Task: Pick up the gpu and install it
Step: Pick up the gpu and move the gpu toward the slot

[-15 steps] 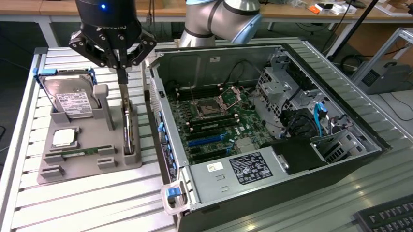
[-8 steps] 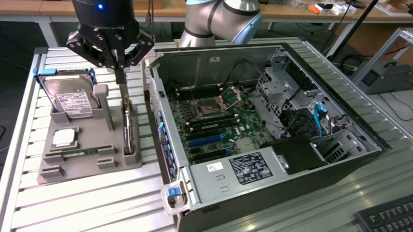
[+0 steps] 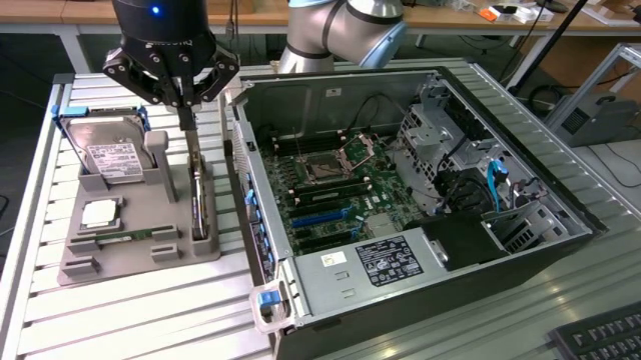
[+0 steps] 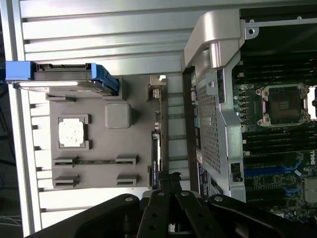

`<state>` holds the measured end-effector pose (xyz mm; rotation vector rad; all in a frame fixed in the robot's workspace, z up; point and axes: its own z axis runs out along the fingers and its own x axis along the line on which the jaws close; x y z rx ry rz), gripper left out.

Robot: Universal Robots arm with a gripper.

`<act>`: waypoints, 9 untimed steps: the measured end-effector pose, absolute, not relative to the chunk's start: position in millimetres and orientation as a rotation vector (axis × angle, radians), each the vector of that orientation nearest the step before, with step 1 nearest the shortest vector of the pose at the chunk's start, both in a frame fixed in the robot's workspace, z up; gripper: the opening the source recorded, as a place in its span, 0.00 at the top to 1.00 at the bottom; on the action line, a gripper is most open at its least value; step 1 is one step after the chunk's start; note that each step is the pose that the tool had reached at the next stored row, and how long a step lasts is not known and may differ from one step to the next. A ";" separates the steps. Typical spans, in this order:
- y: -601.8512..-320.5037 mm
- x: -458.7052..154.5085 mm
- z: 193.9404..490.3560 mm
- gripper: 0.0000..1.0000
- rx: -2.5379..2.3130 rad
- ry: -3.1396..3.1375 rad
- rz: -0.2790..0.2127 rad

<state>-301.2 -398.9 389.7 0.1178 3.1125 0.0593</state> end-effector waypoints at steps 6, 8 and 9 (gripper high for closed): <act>-398.9 -301.2 389.7 0.76 0.118 3.112 0.059; -398.9 -301.2 389.7 0.70 0.118 3.112 0.059; -398.9 -301.2 389.7 0.64 0.118 3.112 0.059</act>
